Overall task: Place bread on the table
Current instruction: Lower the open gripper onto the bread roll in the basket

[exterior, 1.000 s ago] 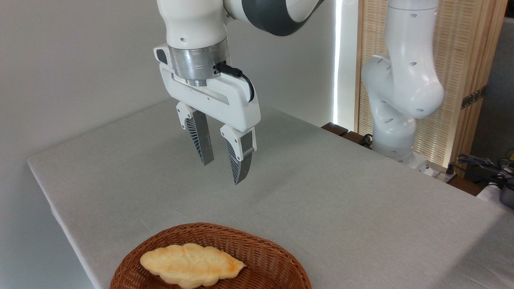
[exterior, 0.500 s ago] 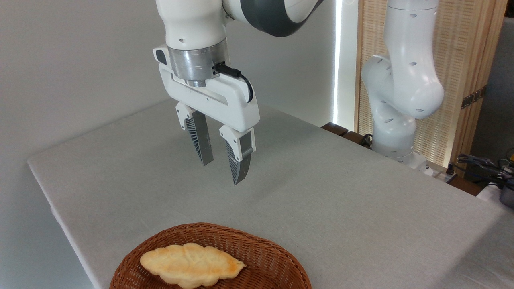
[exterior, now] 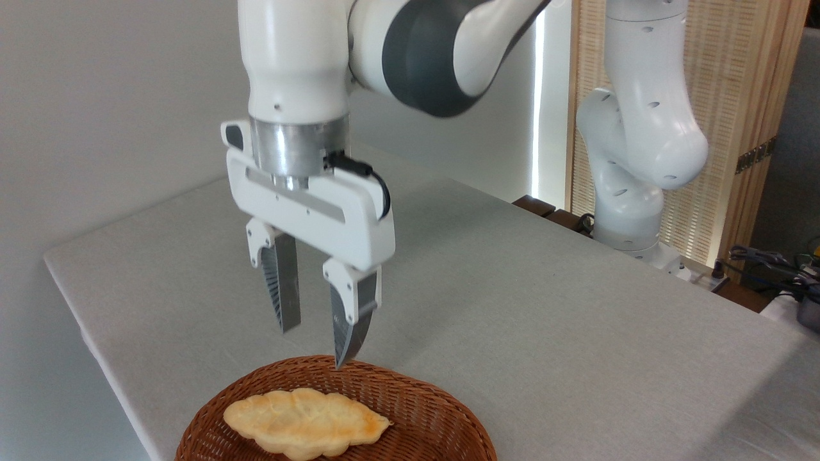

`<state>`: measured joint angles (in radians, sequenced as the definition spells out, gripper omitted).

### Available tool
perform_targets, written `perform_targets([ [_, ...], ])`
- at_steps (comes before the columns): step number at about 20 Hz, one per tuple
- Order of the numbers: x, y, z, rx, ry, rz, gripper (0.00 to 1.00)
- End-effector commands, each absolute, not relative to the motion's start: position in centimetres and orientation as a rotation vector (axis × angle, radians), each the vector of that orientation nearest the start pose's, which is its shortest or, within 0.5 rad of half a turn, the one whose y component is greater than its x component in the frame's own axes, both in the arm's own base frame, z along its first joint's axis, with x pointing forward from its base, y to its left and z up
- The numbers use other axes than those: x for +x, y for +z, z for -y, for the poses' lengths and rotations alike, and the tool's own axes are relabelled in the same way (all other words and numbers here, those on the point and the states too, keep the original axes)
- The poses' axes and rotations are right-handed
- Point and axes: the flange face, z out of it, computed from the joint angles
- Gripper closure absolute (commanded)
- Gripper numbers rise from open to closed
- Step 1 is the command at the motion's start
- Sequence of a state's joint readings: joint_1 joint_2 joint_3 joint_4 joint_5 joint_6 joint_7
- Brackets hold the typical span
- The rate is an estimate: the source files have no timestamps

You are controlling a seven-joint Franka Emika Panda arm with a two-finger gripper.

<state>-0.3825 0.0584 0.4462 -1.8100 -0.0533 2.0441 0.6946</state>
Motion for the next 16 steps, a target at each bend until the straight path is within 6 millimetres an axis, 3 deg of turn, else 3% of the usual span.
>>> perform_targets([
  [1,61.1,50.3,-3.3,-2.858,-0.288,-1.045,0.00],
  [4,61.4,49.0,-4.8,-2.791,-0.253,-1.196,0.00],
  [16,62.2,44.1,-3.6,-2.626,-0.113,-1.554,0.00],
])
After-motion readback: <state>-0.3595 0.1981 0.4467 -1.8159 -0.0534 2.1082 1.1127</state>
